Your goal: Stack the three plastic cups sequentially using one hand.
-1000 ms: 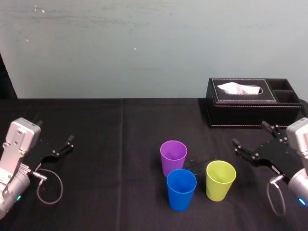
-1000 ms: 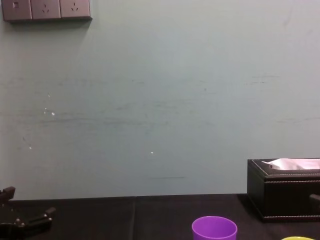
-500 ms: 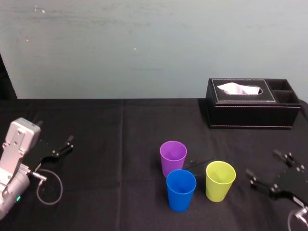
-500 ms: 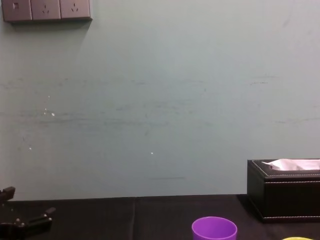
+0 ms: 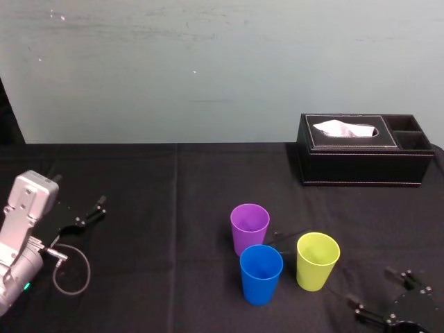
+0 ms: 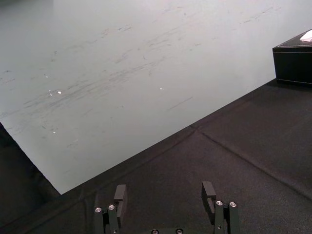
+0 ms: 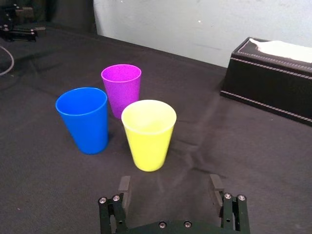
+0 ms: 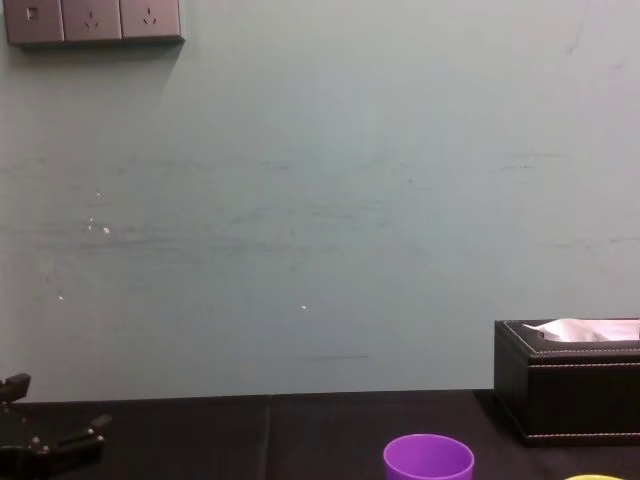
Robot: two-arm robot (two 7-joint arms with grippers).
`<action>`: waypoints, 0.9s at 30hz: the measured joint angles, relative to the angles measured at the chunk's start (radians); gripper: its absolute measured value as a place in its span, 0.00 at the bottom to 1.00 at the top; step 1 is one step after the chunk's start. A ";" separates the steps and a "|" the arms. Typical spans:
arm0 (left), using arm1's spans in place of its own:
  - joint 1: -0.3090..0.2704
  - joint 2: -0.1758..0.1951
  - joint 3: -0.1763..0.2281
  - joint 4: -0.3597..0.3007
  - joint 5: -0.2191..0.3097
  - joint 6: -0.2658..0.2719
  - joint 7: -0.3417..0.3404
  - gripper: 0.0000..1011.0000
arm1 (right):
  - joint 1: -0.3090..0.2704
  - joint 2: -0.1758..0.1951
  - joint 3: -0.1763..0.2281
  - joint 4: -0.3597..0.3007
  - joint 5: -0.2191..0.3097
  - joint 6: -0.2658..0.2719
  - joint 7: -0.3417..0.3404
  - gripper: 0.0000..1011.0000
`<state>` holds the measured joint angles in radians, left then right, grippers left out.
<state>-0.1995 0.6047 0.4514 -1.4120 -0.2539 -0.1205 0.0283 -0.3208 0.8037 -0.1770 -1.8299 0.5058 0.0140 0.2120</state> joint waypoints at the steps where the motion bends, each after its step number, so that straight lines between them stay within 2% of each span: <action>1: 0.000 0.000 0.000 0.000 0.000 0.000 0.000 0.99 | 0.003 -0.006 -0.002 0.002 0.002 0.003 0.002 0.99; 8: 0.000 0.000 0.000 0.000 0.000 0.000 0.000 0.99 | 0.048 -0.056 -0.031 0.024 -0.003 0.033 0.017 0.99; 16: 0.000 0.000 0.000 0.000 0.000 0.000 0.000 0.99 | 0.108 -0.110 -0.073 0.066 -0.059 0.054 0.026 0.99; 27: 0.000 0.000 0.000 0.000 0.000 0.000 0.000 0.99 | 0.164 -0.177 -0.087 0.124 -0.081 0.065 0.050 0.99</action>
<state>-0.1995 0.6047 0.4514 -1.4120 -0.2539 -0.1205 0.0283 -0.1571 0.6267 -0.2641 -1.7060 0.4245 0.0787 0.2615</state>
